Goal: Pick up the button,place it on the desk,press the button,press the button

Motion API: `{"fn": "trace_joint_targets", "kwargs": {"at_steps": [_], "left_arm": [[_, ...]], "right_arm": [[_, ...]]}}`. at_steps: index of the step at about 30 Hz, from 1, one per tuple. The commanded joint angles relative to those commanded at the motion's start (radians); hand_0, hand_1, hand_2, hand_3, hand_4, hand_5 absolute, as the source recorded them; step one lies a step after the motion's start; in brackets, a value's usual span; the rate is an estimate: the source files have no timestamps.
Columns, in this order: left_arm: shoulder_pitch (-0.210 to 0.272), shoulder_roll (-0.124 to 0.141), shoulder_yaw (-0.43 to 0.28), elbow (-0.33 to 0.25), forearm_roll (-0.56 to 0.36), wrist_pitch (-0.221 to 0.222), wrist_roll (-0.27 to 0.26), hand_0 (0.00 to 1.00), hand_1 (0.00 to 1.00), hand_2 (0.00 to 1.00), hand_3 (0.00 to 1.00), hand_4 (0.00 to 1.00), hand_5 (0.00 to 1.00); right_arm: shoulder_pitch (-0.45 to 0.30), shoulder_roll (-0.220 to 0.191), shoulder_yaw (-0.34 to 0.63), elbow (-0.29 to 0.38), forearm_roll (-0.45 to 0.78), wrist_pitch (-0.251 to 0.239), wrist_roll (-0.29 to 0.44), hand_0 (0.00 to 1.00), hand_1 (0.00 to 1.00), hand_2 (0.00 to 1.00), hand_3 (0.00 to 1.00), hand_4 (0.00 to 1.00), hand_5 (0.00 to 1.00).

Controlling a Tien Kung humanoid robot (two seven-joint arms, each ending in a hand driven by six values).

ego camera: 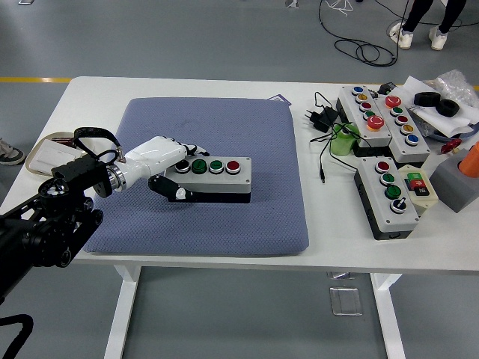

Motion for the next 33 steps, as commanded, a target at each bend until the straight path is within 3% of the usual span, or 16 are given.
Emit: {"fn": "trace_joint_targets", "kwargs": {"at_steps": [7, 9, 10, 14, 15, 16, 21, 22, 27, 28, 31, 33], "left_arm": [[0.012, 0.012, -0.021, -0.026, 0.000, -0.055, 0.000, 0.924, 0.849, 0.943, 0.970, 0.792, 0.195], [0.019, 0.019, -0.033, -0.048, 0.000, -0.076, 0.001, 0.924, 0.849, 0.943, 0.970, 0.792, 0.195], [0.024, 0.025, -0.043, -0.071, 0.000, -0.093, 0.002, 0.976, 0.927, 0.998, 0.998, 0.742, 0.172], [0.039, 0.043, -0.085, -0.148, 0.000, -0.126, 0.012, 0.976, 0.927, 0.998, 0.998, 0.742, 0.172], [0.043, 0.046, -0.094, -0.164, 0.000, -0.127, 0.015, 0.976, 0.927, 0.998, 0.998, 0.742, 0.172], [0.049, 0.051, -0.113, -0.192, 0.000, -0.125, 0.020, 0.980, 0.941, 0.998, 0.998, 0.628, 0.082], [0.083, 0.069, -0.172, -0.334, -0.034, -0.035, 0.052, 0.980, 0.941, 0.998, 0.998, 0.628, 0.082], [0.090, 0.072, -0.181, -0.359, -0.040, -0.015, 0.055, 0.661, 0.610, 0.726, 0.950, 0.768, 0.125], [0.118, 0.077, -0.195, -0.493, -0.076, 0.069, 0.095, 0.661, 0.610, 0.726, 0.950, 0.768, 0.125], [0.122, 0.078, -0.192, -0.511, -0.083, 0.079, 0.107, 0.238, 0.160, 0.213, 0.871, 0.505, 0.002], [0.133, 0.079, -0.178, -0.587, -0.087, 0.083, 0.163, 0.238, 0.160, 0.213, 0.871, 0.505, 0.002], [0.139, 0.083, -0.156, -0.634, -0.069, 0.061, 0.205, 0.238, 0.160, 0.213, 0.871, 0.505, 0.002]], "right_arm": [[0.004, 0.000, -0.003, 0.000, 0.003, 0.000, 0.001, 0.663, 0.626, 0.700, 0.580, 0.357, 0.214], [0.005, 0.000, -0.002, 0.000, 0.004, 0.000, 0.001, 0.663, 0.626, 0.700, 0.580, 0.357, 0.214], [0.006, 0.000, -0.001, 0.000, 0.003, 0.000, 0.001, 0.663, 0.625, 0.701, 0.581, 0.357, 0.211], [0.007, 0.000, 0.001, 0.000, 0.000, 0.000, 0.001, 0.663, 0.625, 0.701, 0.581, 0.357, 0.211], [0.007, 0.000, 0.002, 0.000, 0.000, 0.000, 0.002, 0.663, 0.625, 0.701, 0.581, 0.357, 0.211], [0.007, 0.000, 0.002, 0.000, 0.000, 0.000, 0.002, 0.665, 0.627, 0.701, 0.581, 0.359, 0.214], [0.006, 0.000, 0.005, 0.000, -0.003, 0.000, 0.003, 0.665, 0.627, 0.701, 0.581, 0.359, 0.214], [0.006, -0.001, 0.005, 0.000, -0.002, 0.000, 0.003, 0.663, 0.627, 0.701, 0.581, 0.358, 0.212], [0.005, -0.001, 0.007, 0.000, -0.003, -0.001, 0.003, 0.663, 0.627, 0.701, 0.581, 0.358, 0.212], [0.005, -0.001, 0.007, 0.000, -0.003, -0.001, 0.003, 0.663, 0.627, 0.701, 0.580, 0.358, 0.213], [0.006, 0.000, 0.007, 0.000, -0.002, -0.001, 0.003, 0.663, 0.627, 0.701, 0.580, 0.358, 0.213], [0.006, 0.000, 0.008, 0.000, -0.004, -0.001, 0.003, 0.663, 0.627, 0.701, 0.580, 0.358, 0.213]]}}
